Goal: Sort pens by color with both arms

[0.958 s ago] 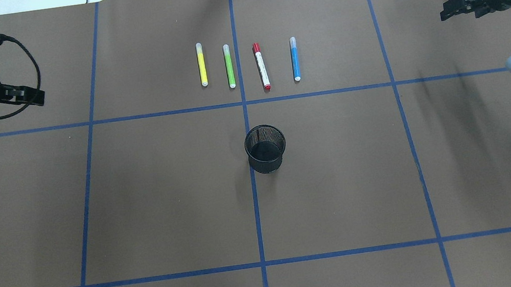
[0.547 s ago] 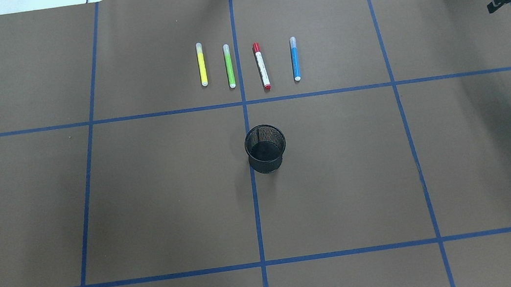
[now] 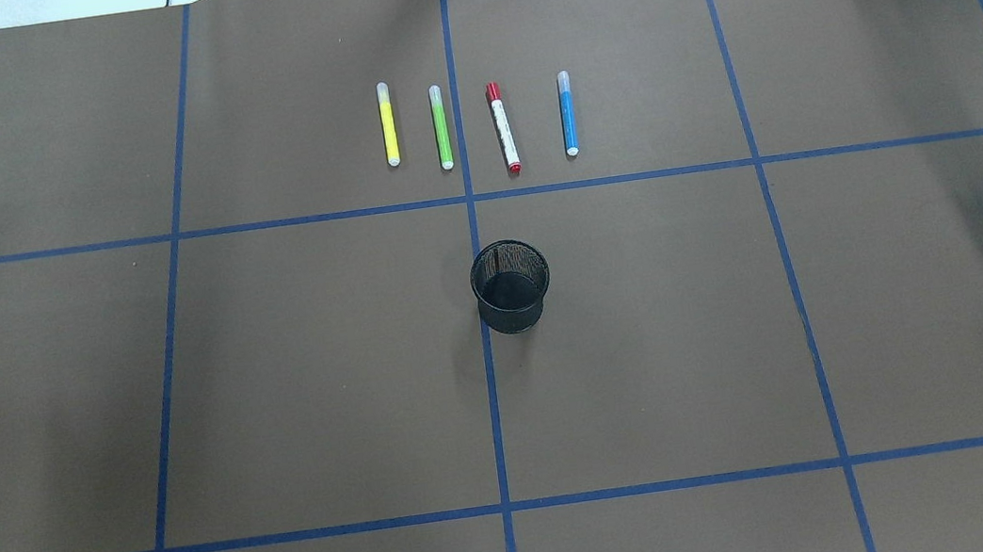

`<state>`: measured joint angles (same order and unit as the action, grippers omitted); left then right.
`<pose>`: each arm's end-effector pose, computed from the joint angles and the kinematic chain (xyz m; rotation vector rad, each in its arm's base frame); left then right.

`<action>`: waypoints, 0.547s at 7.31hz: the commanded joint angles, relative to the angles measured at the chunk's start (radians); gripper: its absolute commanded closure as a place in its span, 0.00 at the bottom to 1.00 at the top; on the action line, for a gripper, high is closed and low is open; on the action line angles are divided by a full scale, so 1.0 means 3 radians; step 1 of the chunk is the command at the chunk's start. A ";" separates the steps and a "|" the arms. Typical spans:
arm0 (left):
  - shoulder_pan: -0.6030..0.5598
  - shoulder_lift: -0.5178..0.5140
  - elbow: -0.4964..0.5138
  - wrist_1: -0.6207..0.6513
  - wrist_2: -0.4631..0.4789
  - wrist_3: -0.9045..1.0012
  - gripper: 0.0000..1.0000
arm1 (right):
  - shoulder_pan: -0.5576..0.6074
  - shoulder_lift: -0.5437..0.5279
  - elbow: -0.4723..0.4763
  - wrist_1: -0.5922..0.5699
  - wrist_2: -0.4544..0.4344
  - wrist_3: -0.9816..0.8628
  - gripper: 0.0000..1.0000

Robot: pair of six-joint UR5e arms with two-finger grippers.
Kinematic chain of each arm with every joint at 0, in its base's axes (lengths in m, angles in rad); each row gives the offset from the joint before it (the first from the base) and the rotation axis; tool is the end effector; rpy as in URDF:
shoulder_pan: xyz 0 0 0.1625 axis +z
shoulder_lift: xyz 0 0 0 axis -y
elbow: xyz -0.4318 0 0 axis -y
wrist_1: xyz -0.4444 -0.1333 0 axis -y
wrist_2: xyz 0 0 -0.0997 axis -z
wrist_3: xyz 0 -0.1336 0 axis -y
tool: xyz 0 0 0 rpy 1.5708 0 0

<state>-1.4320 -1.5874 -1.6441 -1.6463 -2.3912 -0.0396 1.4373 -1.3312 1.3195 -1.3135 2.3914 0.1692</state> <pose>0.0427 -0.5626 0.6278 0.0826 0.8299 0.1612 -0.0534 -0.6645 0.6513 0.1059 -0.8418 -0.0672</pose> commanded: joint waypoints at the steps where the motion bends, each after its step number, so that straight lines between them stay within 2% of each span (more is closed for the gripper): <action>1: -0.0038 0.0020 0.0009 -0.0004 -0.0001 -0.0031 0.01 | 0.0026 -0.0067 0.0040 0.0006 0.0072 -0.0032 0.00; 4: -0.0053 0.0019 -0.0016 -0.0024 -0.0021 -0.0318 0.01 | 0.0031 -0.0072 0.0086 -0.0024 0.0057 -0.0032 0.00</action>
<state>-1.4443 -1.5870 -1.6434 -1.6488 -2.3921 -0.1182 1.4458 -1.3491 1.3379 -1.3172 2.4101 0.1594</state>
